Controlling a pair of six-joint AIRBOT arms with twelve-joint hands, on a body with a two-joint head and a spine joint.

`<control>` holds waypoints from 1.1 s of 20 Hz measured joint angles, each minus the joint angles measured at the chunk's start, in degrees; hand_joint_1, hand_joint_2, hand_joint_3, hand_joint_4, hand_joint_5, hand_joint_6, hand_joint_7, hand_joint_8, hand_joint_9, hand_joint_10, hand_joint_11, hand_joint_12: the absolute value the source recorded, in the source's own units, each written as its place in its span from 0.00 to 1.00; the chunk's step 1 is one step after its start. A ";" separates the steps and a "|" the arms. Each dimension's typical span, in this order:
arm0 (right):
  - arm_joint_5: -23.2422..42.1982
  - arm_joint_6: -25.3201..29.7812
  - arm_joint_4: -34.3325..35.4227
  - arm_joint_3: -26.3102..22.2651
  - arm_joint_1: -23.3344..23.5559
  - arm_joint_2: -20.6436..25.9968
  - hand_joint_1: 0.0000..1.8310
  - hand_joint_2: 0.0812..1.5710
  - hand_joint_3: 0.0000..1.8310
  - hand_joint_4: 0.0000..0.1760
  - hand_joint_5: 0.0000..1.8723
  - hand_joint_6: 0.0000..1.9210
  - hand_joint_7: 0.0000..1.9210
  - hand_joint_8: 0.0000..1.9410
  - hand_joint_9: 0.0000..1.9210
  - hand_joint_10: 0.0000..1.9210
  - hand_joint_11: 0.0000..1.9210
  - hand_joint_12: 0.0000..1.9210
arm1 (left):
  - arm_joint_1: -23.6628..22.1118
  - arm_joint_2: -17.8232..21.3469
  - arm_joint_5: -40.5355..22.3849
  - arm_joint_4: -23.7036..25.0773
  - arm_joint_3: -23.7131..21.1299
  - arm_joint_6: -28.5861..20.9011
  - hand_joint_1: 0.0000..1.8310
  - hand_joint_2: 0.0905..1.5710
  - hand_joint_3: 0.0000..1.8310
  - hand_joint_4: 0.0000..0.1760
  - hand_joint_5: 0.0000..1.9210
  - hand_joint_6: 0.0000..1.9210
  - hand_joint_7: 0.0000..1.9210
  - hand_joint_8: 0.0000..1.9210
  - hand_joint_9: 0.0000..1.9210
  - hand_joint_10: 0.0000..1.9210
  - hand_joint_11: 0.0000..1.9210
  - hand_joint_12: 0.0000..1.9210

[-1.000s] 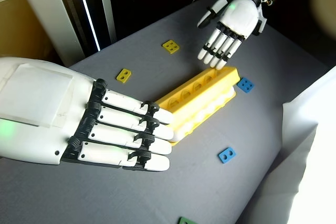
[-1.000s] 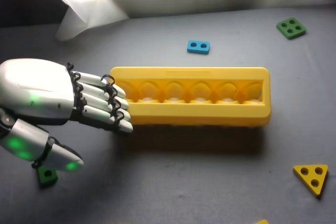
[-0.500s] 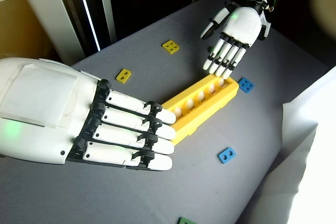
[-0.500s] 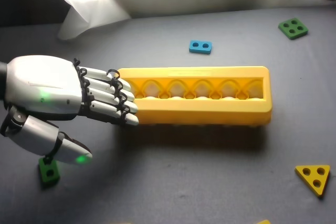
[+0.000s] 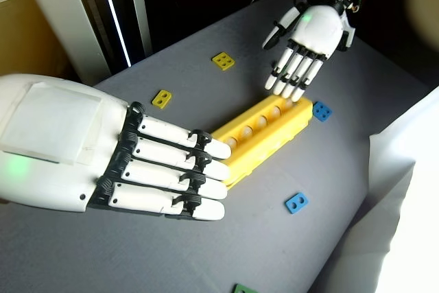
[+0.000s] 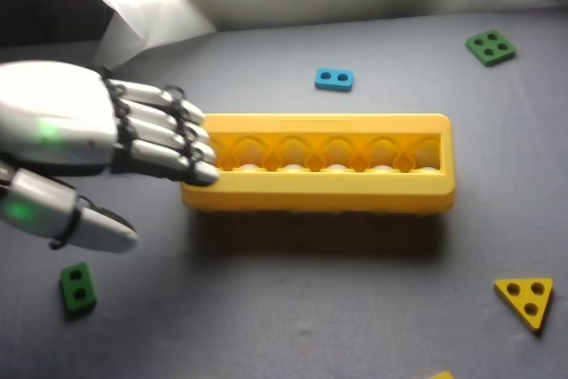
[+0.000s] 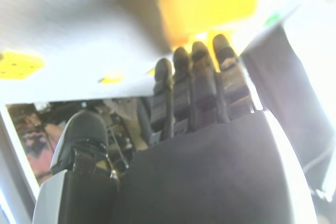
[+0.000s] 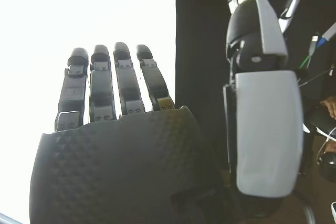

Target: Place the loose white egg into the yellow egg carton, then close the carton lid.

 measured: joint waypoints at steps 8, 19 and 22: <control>0.02 0.00 0.13 -0.11 0.00 -0.04 0.30 0.64 0.00 0.00 0.02 0.00 0.01 0.00 0.00 0.00 0.00 0.00 | -3.43 8.35 -11.78 1.75 -1.46 0.28 0.00 0.85 0.00 0.00 0.12 0.00 0.12 0.00 0.09 0.00 0.00 0.14; 0.07 0.00 0.20 -0.37 0.00 0.00 0.27 0.66 0.00 0.00 0.03 0.00 0.03 0.00 0.00 0.00 0.00 0.00 | -2.47 9.11 -13.18 4.85 -1.46 0.61 0.00 0.85 0.00 0.00 0.11 0.00 0.12 0.00 0.10 0.00 0.00 0.13; 0.07 0.02 0.15 -0.48 0.00 0.00 0.31 0.65 0.00 0.00 0.05 0.01 0.05 0.01 0.01 0.00 0.00 0.00 | -2.05 9.11 -12.63 3.61 -2.47 0.33 0.00 0.85 0.00 0.00 0.13 0.00 0.13 0.00 0.11 0.00 0.00 0.14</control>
